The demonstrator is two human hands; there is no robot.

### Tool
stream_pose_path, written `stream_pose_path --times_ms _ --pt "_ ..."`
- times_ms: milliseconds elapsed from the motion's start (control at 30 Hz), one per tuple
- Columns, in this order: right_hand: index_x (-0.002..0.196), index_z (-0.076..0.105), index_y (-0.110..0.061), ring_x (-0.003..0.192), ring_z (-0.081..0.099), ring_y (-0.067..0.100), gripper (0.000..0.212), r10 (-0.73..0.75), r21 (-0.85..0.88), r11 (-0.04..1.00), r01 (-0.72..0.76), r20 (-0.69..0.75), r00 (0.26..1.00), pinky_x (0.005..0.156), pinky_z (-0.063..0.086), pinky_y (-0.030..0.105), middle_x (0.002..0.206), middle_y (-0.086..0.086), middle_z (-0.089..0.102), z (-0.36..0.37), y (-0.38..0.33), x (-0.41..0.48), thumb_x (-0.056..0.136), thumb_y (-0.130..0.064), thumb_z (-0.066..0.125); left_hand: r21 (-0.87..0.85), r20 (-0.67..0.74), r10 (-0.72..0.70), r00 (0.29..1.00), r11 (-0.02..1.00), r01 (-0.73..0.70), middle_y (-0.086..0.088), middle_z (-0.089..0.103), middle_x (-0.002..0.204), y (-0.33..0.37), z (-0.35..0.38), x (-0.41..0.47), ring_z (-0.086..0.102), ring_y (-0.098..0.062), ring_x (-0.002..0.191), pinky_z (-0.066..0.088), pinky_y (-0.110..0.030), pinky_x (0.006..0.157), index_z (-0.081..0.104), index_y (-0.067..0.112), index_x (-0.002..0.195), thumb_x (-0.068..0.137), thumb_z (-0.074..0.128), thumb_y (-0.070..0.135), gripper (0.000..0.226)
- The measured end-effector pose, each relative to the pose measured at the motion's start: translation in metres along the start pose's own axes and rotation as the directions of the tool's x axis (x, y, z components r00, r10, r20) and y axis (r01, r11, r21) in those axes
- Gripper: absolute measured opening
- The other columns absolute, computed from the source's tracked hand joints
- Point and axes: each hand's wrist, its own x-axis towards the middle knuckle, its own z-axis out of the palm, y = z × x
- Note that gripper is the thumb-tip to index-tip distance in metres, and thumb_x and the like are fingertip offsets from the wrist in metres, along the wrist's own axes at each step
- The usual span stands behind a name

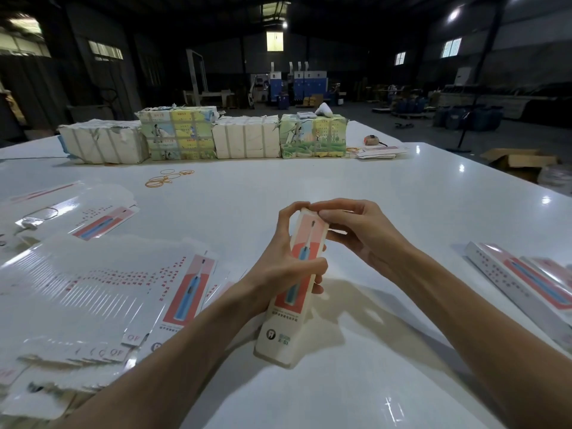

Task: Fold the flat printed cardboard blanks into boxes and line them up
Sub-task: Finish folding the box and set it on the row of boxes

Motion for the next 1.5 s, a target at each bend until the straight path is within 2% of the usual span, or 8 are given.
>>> stream_pose_path --times_ms 167,400,700,933,1133,1267,1400,1500 --pt "0.122 0.074 -0.007 0.112 0.074 0.024 0.023 -0.089 -0.022 0.996 0.089 -0.005 0.996 0.087 0.063 0.036 0.116 0.008 0.078 0.009 0.010 -0.005 0.101 -0.009 0.067 -0.073 -0.040 -0.023 0.999 0.997 0.020 0.002 0.055 0.122 -0.001 -0.005 0.005 0.072 -0.002 0.098 0.063 -0.030 0.064 0.027 0.060 0.137 0.070 0.083 0.016 0.097" --pt "0.111 0.078 -0.008 0.105 0.076 0.028 0.016 -0.185 -0.166 0.971 0.173 -0.061 0.981 0.086 0.064 0.039 0.107 0.007 0.079 0.013 0.015 -0.006 0.096 -0.015 0.074 -0.180 -0.011 -0.065 0.998 0.982 0.061 -0.011 0.056 0.117 0.001 -0.007 0.003 0.077 -0.018 0.087 0.064 -0.035 0.067 0.032 0.057 0.135 0.078 0.082 0.002 0.094" --pt "0.111 0.078 -0.010 0.102 0.076 0.030 0.015 -0.227 -0.189 0.959 0.211 -0.069 0.971 0.090 0.064 0.042 0.106 0.008 0.079 0.014 0.019 -0.003 0.099 -0.015 0.071 -0.228 -0.030 -0.103 0.994 0.969 0.094 -0.014 0.060 0.122 0.009 -0.002 -0.003 0.077 -0.030 0.090 0.065 -0.039 0.073 0.030 0.056 0.136 0.073 0.087 0.019 0.092" --pt "0.128 0.060 -0.019 0.107 0.074 0.015 0.027 -0.226 -0.305 0.934 0.184 -0.110 0.968 0.091 0.062 0.029 0.122 -0.003 0.074 0.010 0.029 -0.002 0.102 -0.025 0.068 -0.415 0.018 -0.195 0.981 0.891 0.185 -0.023 0.066 0.119 0.019 -0.002 -0.001 0.070 -0.032 0.094 0.062 -0.048 0.093 0.043 0.020 0.147 0.080 0.060 0.047 0.074" --pt "0.127 0.061 -0.026 0.100 0.067 0.007 0.026 -0.346 -0.718 0.661 0.215 -0.037 0.938 0.078 0.058 0.019 0.116 -0.009 0.060 0.024 0.038 -0.007 0.105 -0.041 0.059 -0.572 -0.126 -0.233 0.964 0.811 0.122 -0.019 0.060 0.127 0.021 0.005 -0.006 0.067 -0.039 0.116 0.052 -0.061 0.106 0.029 0.020 0.156 0.108 0.052 0.037 0.056" --pt "0.140 0.056 -0.030 0.102 0.055 0.005 0.058 -0.225 -0.850 0.478 0.224 0.128 0.966 0.080 0.048 0.021 0.112 -0.009 0.056 0.035 0.035 -0.017 0.097 -0.069 0.052 -0.689 -0.089 -0.260 0.962 0.713 0.129 -0.028 0.049 0.149 0.022 0.001 -0.006 0.057 -0.049 0.132 0.050 -0.066 0.106 0.029 0.018 0.158 0.106 0.051 0.049 0.064" --pt "0.137 0.059 -0.023 0.094 0.055 0.006 0.044 -0.217 -0.882 0.406 0.239 0.160 0.963 0.071 0.046 0.021 0.103 -0.004 0.060 0.027 0.020 -0.023 0.101 -0.048 0.061 -0.567 -0.035 -0.241 0.970 0.804 0.179 -0.013 0.051 0.155 0.015 0.000 -0.008 0.063 -0.037 0.129 0.053 -0.055 0.108 0.015 0.033 0.165 0.105 0.045 0.057 0.071" --pt "0.129 0.062 -0.014 0.100 0.067 0.024 0.036 -0.239 -0.930 0.347 0.122 0.038 0.970 0.077 0.058 0.035 0.117 0.009 0.069 0.002 0.001 -0.027 0.099 -0.034 0.068 -0.382 -0.033 -0.223 0.974 0.903 0.194 -0.004 0.075 0.126 0.009 0.001 -0.010 0.077 -0.029 0.104 0.063 -0.044 0.092 0.037 0.032 0.153 0.106 0.050 0.054 0.053"
